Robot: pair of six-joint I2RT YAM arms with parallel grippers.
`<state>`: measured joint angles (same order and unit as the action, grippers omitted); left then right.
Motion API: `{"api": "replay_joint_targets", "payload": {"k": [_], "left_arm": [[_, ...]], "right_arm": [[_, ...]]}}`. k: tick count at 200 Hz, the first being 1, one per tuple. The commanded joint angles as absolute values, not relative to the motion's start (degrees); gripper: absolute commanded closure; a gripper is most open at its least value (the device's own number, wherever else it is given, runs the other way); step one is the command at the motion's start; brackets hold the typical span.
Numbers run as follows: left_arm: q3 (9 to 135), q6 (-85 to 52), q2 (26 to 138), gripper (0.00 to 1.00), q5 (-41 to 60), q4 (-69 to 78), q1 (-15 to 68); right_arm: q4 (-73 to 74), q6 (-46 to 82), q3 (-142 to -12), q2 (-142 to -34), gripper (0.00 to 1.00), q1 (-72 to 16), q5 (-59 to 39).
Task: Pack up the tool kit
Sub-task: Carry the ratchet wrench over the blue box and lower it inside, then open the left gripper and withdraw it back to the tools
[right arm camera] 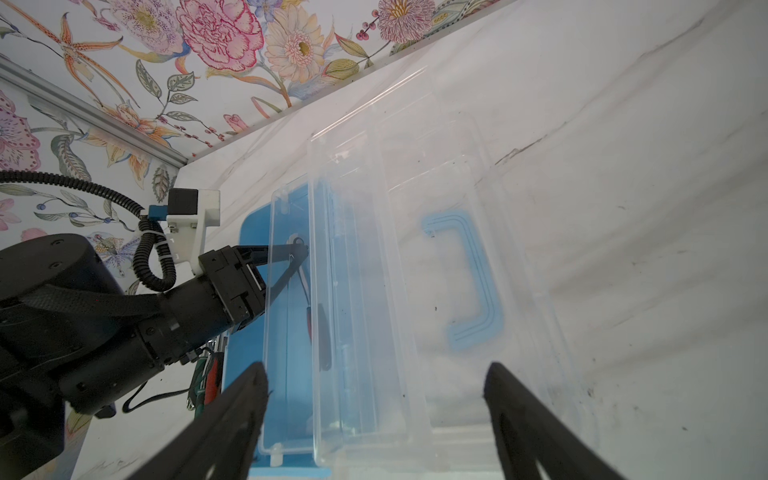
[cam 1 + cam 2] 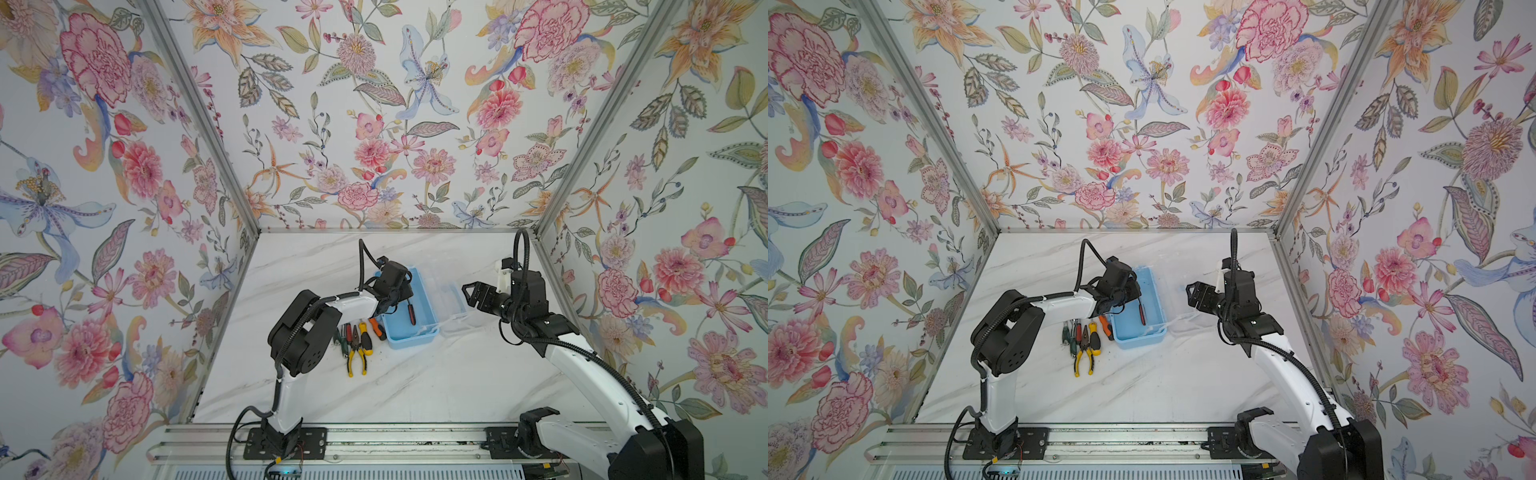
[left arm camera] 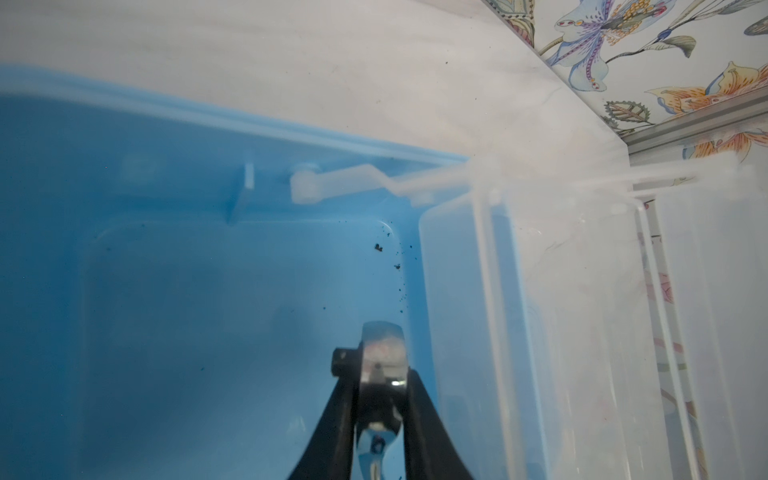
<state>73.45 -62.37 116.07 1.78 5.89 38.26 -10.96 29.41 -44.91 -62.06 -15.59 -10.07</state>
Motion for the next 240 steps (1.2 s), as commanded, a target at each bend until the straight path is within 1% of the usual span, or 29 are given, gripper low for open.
{"api": "replay_joint_targets", "payload": {"k": [1,9,23,57,114,127,154,167,203,240], "left_arm": [[75.6,-60.8,116.5,0.73,2.9,6.6,38.2],[75.8,-60.6,116.5,0.7,2.8,6.5,38.2],[75.9,-60.1,116.2,0.68,2.7,6.3,38.1],[76.1,-58.7,114.8,0.65,2.3,6.2,37.8],[73.5,-51.5,106.8,0.57,-1.0,3.8,37.7],[71.4,-49.8,103.7,0.55,-2.0,3.4,37.7],[63.8,-46.4,94.5,0.42,-7.0,3.3,37.8],[60.7,-45.0,90.1,0.39,-10.4,1.9,37.7],[53.0,-42.0,78.0,0.36,-16.8,-2.5,35.8],[42.3,-44.3,68.8,0.39,-13.2,-3.7,29.0]], "right_arm": [[-12.1,29.8,-44.3,-60.6,0.17,-15.3,-10.1],[-12.2,29.8,-44.3,-60.6,0.17,-15.3,-10.1],[-12.3,29.8,-44.4,-60.4,0.17,-15.3,-10.1],[-12.5,29.9,-44.7,-60.5,0.17,-15.4,-10.1],[-13.6,29.7,-46.2,-60.1,0.17,-17.2,-9.6],[-13.7,29.6,-46.5,-60.1,0.17,-18.1,-8.9],[-14.0,29.4,-47.4,-60.4,0.18,-20.1,-7.4],[-14.0,29.2,-47.8,-60.7,0.18,-21.0,-6.5],[-13.5,28.9,-48.8,-62.5,0.18,-24.0,-4.9],[-12.2,28.7,-49.7,-65.8,0.18,-28.2,-2.5]]}}
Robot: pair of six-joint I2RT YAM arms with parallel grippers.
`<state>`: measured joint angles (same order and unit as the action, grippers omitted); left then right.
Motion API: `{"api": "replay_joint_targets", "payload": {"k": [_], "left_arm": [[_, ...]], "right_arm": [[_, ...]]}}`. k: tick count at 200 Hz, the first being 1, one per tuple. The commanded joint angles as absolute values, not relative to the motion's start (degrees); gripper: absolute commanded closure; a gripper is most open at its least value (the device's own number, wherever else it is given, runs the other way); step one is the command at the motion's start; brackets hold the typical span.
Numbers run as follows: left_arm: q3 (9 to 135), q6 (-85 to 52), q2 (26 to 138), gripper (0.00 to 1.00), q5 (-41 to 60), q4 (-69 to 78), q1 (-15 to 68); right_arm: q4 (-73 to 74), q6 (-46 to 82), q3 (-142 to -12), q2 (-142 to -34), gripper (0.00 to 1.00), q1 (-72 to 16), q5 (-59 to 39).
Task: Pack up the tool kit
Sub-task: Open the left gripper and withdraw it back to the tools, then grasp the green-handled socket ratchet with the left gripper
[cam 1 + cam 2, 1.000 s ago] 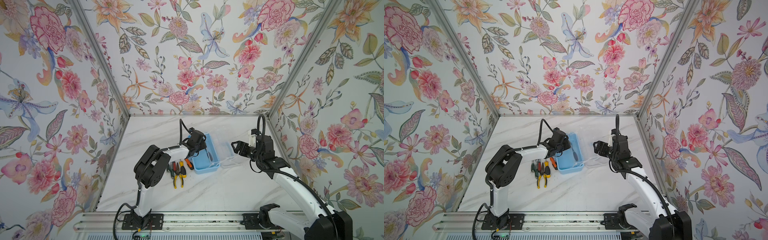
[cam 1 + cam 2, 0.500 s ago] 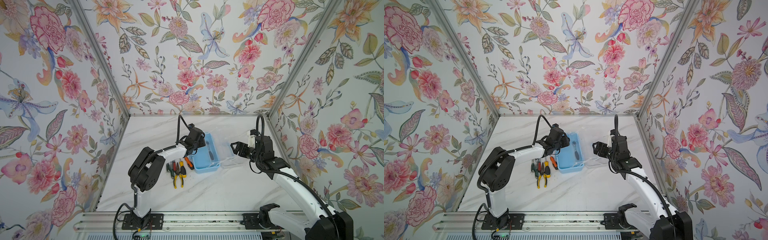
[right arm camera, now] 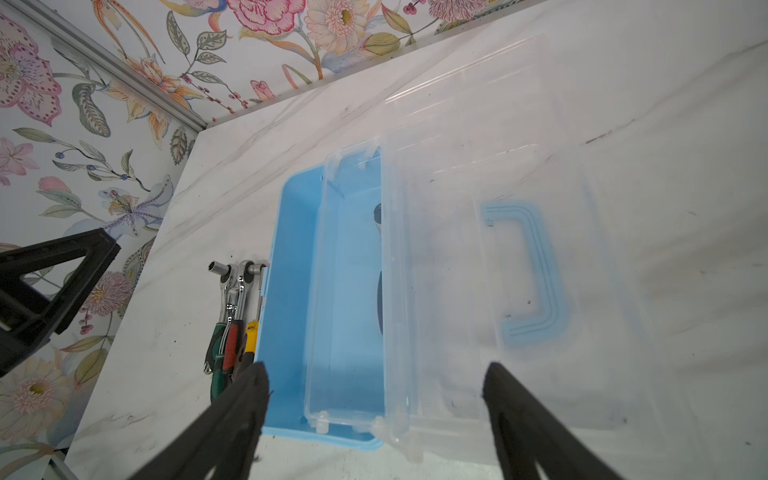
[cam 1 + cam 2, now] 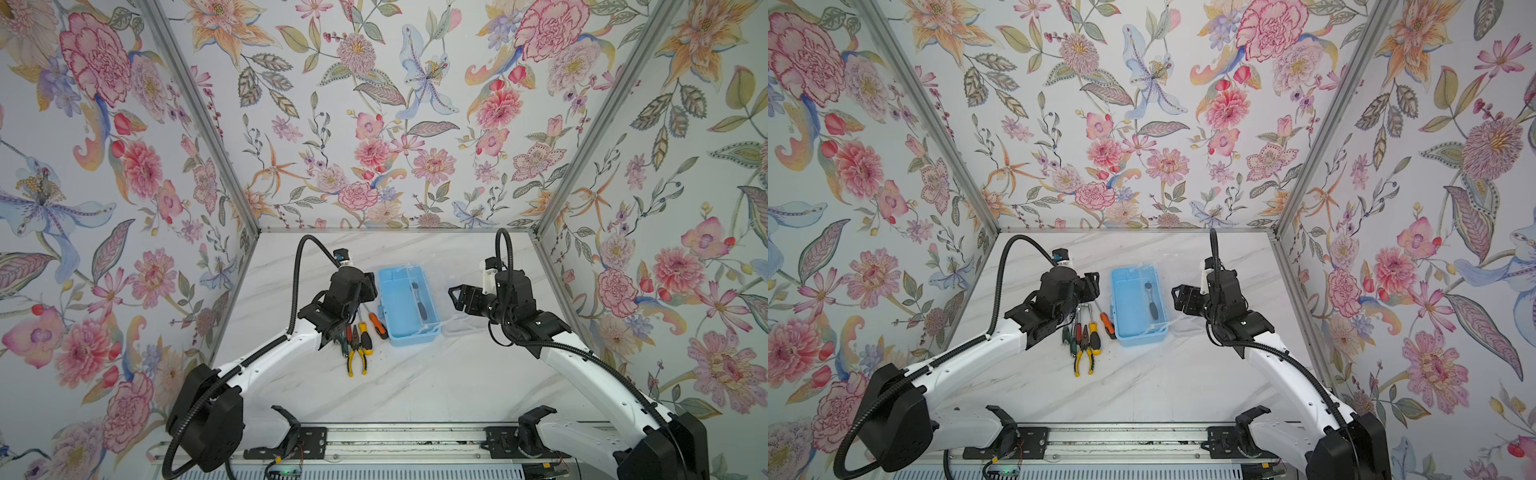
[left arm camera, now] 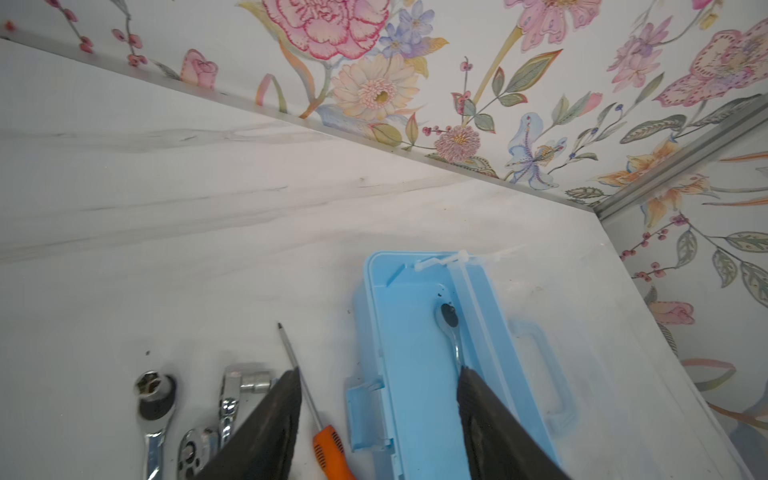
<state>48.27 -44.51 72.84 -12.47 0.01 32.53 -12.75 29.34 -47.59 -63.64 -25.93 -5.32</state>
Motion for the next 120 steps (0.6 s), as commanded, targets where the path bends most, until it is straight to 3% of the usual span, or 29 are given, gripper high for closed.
{"api": "replay_joint_targets", "payload": {"k": [1,53,120], "left_arm": [[42.1,-44.3,68.6,0.39,-13.2,-3.7,28.9],[32.5,-44.3,66.2,0.46,-11.6,-2.9,23.7],[32.4,-40.8,78.9,0.55,-3.0,6.0,17.2]], "right_arm": [[-12.2,28.7,-49.7,-65.9,0.18,-28.3,-2.4],[-11.8,27.7,-53.9,-74.0,0.21,-34.1,-0.4],[-11.0,28.1,-55.3,-77.0,0.21,-35.6,-0.1]]}}
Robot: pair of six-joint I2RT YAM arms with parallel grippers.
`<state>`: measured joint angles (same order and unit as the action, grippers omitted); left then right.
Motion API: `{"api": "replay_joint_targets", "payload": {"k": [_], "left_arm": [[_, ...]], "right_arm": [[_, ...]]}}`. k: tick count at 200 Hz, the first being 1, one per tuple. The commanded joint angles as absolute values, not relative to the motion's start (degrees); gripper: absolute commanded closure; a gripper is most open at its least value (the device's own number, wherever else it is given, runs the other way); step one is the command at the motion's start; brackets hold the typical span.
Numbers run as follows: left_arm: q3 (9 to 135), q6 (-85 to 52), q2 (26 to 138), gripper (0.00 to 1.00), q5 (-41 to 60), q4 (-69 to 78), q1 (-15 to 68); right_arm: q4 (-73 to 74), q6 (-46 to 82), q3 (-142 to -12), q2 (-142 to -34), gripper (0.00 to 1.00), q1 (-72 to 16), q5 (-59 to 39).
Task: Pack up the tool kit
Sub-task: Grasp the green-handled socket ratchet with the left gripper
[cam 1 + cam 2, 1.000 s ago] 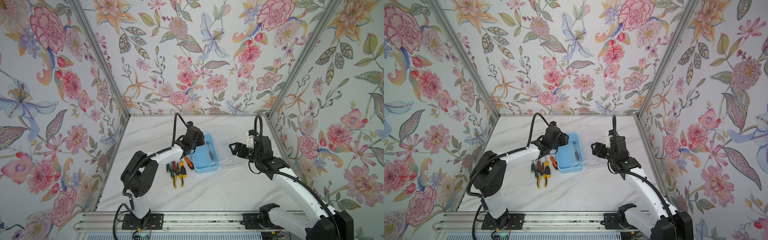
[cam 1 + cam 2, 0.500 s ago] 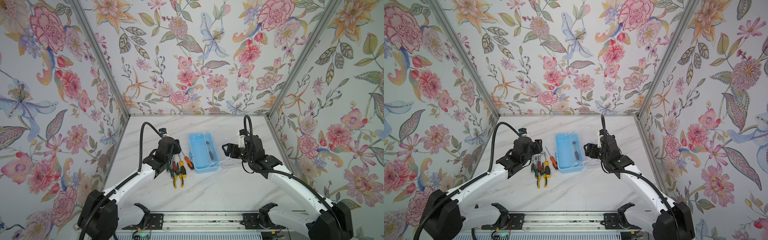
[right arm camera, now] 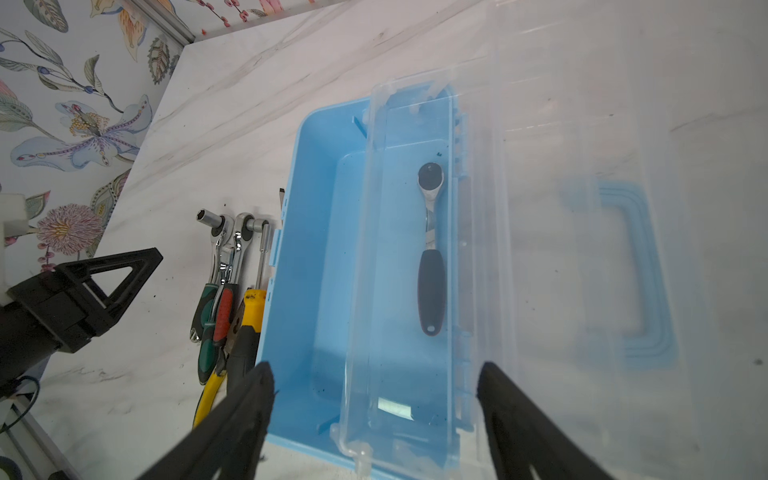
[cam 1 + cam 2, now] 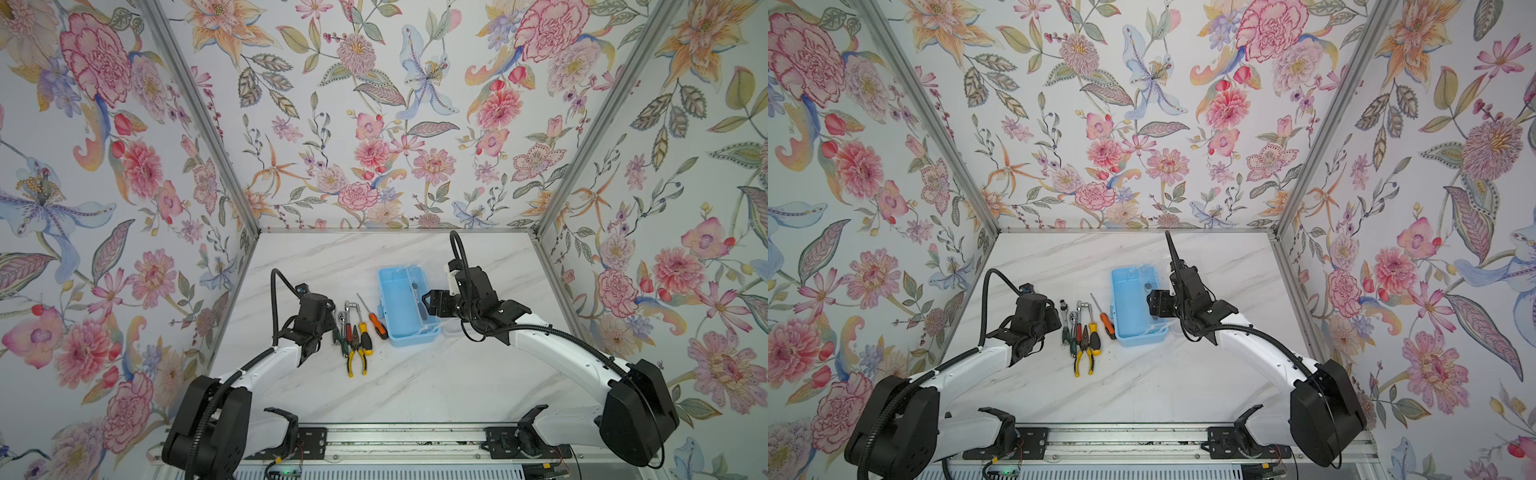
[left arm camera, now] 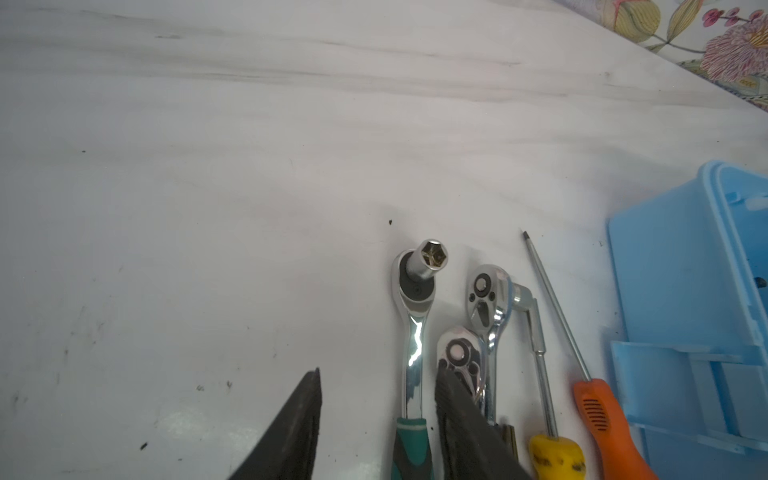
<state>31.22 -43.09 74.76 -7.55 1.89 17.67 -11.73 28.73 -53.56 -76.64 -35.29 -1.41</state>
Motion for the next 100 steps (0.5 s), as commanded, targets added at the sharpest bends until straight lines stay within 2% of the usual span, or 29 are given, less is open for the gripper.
{"api": "replay_joint_targets", "payload": {"k": [1,31,100], "left_arm": [[32.4,-40.8,79.1,0.55,-2.9,6.1,17.2],[33.1,-41.3,82.9,0.56,-0.9,8.9,17.2],[36.6,-38.7,89.0,0.6,-4.7,7.9,17.1]], "right_arm": [[-11.0,28.1,-55.3,-77.0,0.21,-35.6,-0.1],[-10.8,28.2,-55.0,-77.1,0.21,-35.6,0.0],[-10.8,27.9,-55.3,-77.7,0.21,-35.2,-0.1]]}}
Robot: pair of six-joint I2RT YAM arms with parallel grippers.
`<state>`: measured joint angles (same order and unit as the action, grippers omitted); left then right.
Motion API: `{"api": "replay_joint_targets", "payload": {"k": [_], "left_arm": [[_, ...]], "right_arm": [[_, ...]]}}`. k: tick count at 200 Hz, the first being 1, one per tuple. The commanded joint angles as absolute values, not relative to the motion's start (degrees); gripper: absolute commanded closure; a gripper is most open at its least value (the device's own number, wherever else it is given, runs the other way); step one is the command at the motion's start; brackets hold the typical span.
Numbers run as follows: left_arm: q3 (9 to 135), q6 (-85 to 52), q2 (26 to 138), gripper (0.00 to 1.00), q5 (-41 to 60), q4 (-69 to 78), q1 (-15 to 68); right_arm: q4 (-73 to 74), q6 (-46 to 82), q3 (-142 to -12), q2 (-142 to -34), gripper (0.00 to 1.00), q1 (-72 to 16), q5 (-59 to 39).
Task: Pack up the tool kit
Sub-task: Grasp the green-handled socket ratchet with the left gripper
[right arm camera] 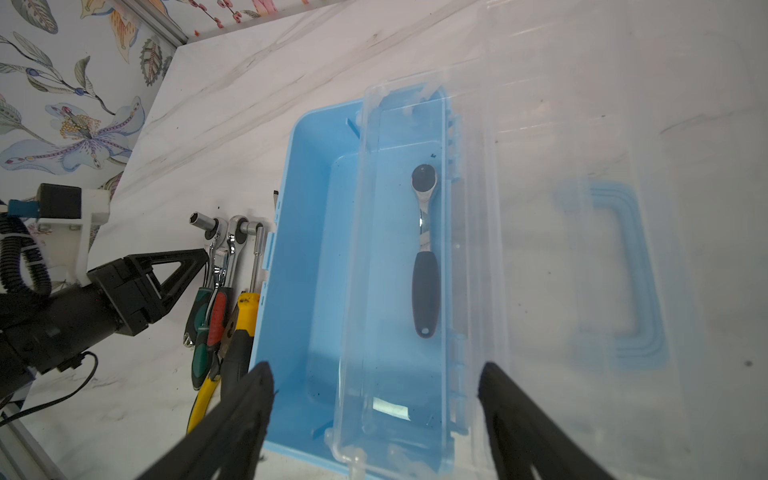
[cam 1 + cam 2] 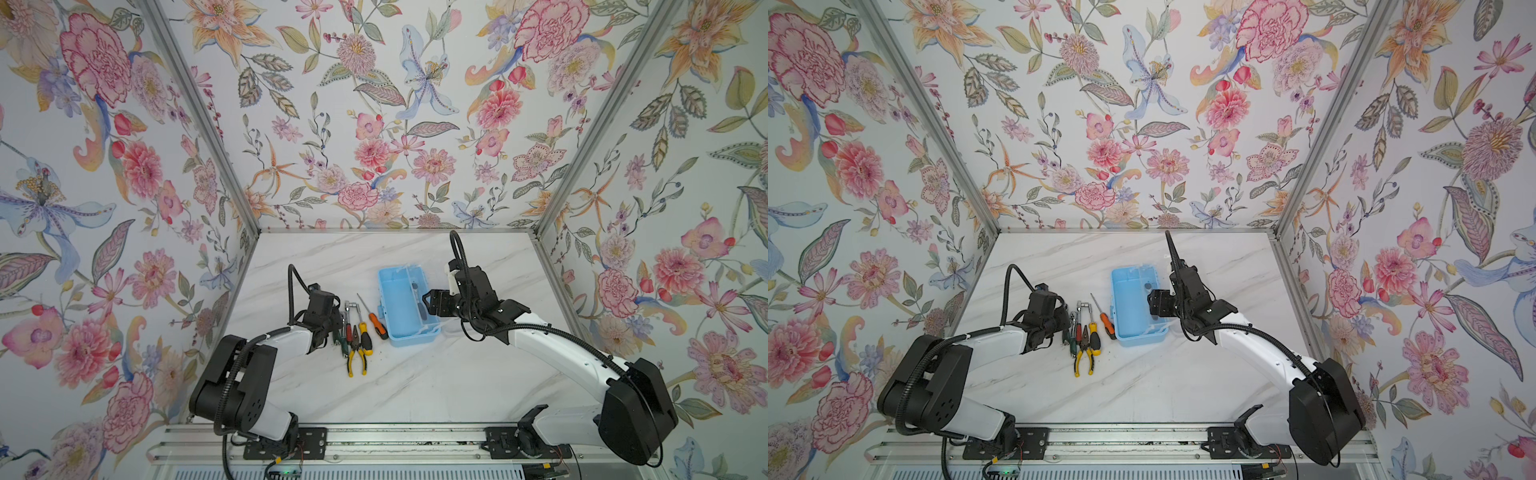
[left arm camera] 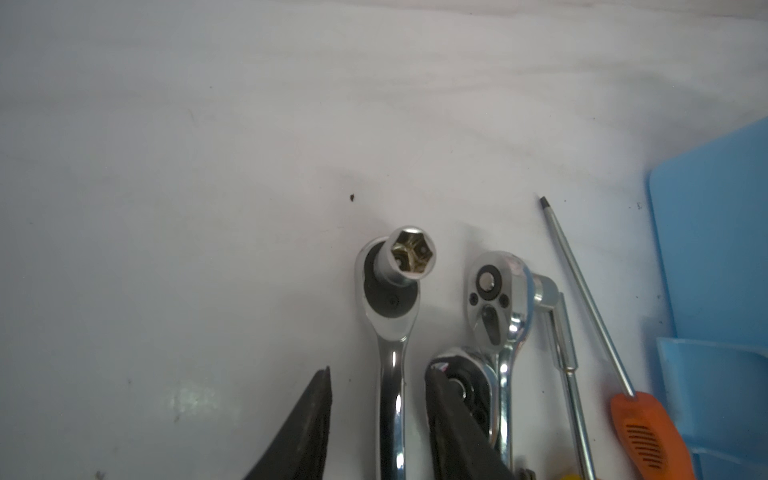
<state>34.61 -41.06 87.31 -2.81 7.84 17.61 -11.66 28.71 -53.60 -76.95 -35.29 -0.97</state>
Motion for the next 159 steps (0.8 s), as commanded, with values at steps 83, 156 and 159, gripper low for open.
{"api": "replay_joint_targets", "payload": {"k": [83,156,159], "left_arm": [[38.6,-36.0,94.2,0.7,-9.2,7.3,17.3],[39.3,-34.8,97.9,0.83,-9.6,7.2,17.3],[39.4,-34.7,98.0,0.84,-9.5,7.3,17.2]], "right_arm": [[-9.3,28.4,-54.6,-79.3,0.21,-34.0,-2.2],[-8.5,28.8,-54.2,-79.4,0.21,-32.9,-3.6],[-8.4,28.9,-54.1,-79.4,0.21,-32.9,-3.7]]}}
